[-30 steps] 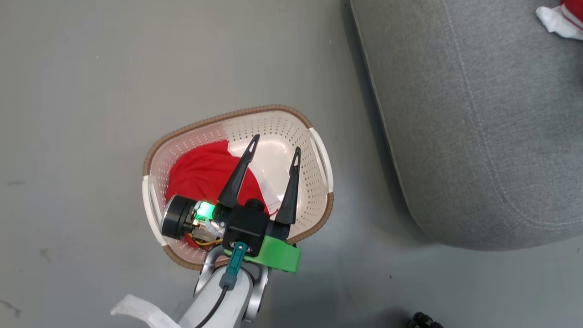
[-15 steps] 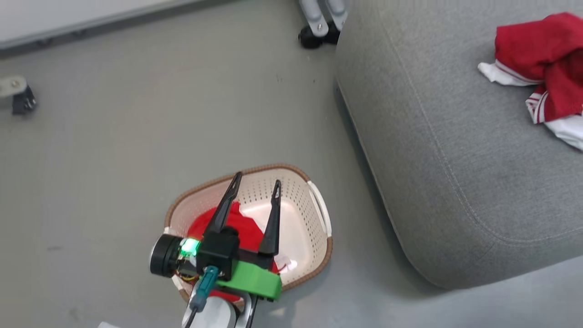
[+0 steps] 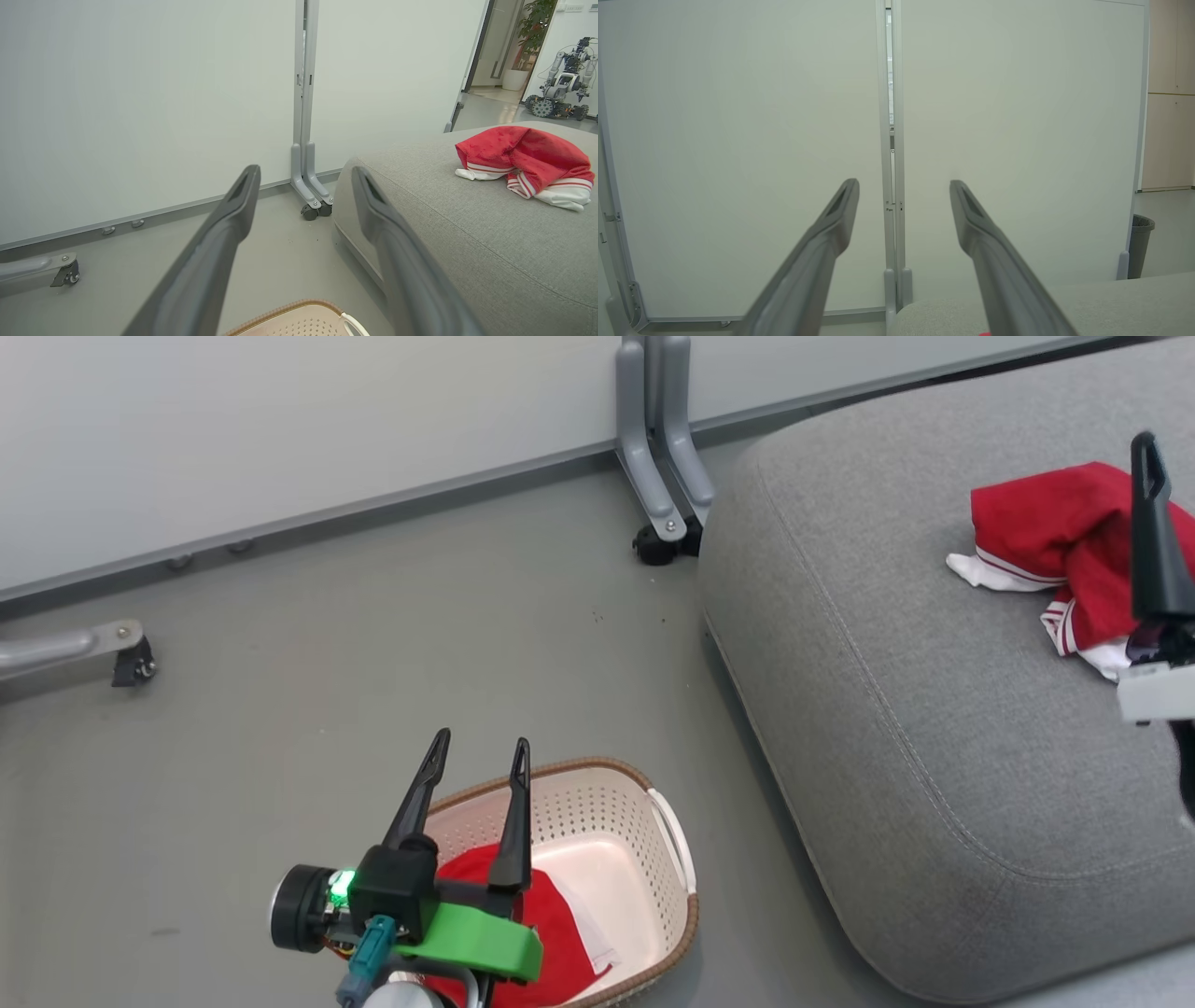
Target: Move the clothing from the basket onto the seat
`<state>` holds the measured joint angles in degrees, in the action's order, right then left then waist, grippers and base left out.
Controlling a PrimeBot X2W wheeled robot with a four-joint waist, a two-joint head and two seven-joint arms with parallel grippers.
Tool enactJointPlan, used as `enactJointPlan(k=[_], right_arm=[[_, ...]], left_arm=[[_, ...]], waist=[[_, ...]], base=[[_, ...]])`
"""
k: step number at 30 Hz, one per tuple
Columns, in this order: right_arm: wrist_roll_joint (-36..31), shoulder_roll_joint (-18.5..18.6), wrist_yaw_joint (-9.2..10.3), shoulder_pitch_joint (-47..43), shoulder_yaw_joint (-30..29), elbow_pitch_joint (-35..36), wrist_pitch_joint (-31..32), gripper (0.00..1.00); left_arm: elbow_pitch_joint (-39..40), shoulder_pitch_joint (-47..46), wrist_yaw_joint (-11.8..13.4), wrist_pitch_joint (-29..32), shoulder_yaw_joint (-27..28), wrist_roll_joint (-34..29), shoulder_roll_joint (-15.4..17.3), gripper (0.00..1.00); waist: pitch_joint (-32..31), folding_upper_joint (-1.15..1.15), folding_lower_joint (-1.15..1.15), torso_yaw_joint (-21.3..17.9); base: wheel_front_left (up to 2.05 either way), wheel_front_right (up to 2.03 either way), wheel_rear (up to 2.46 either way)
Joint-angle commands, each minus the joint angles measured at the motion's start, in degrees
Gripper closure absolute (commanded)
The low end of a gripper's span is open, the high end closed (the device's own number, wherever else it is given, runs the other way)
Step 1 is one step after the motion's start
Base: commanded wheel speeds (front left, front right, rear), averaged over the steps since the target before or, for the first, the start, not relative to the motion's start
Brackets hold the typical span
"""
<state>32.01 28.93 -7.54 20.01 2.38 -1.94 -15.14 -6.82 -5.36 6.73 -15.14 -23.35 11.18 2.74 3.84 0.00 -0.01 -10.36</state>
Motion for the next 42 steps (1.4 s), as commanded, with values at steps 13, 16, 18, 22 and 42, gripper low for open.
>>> enactJointPlan(k=[13, 16, 18, 22, 42], right_arm=[[-4.5, -8.6, 0.10, -12.6, 0.9, 5.7, 0.0, 0.00], [-5.6, -10.5, 0.10, -14.4, 0.6, 6.0, 0.0, 0.00], [-6.8, -11.3, 0.10, -15.7, 1.2, 6.4, 0.0, 0.00], [-9.1, -13.5, 0.10, -18.6, 1.2, 6.5, 0.0, 0.00], [-16.1, -21.8, 0.10, -28.4, -1.1, 5.7, 0.0, 0.00]], left_arm=[[0.8, 3.9, -0.7, 0.0, 4.9, 1.1, 0.3, 0.00], [0.7, 4.5, -1.0, 0.0, 5.9, 1.1, 0.3, 0.00], [0.5, 5.0, -1.2, 0.0, 6.5, 1.1, 0.3, 0.00], [-0.1, 5.8, -1.7, 0.0, 7.7, 1.4, 0.3, 0.00], [-3.4, 9.5, -3.0, 0.0, 12.3, 1.6, 0.3, 0.00]], waist=[[-4.7, 0.00, 0.01, 6.0], [-5.3, 0.00, 0.01, 7.4], [-5.6, 0.00, 0.01, 8.4], [-6.5, 0.00, 0.01, 10.7], [-9.0, 0.00, 0.01, 19.2]], base=[[0.00, 0.00, 0.00], [0.00, 0.00, 0.00], [0.00, 0.00, 0.00], [0.00, 0.00, 0.00], [0.00, 0.00, 0.00]])
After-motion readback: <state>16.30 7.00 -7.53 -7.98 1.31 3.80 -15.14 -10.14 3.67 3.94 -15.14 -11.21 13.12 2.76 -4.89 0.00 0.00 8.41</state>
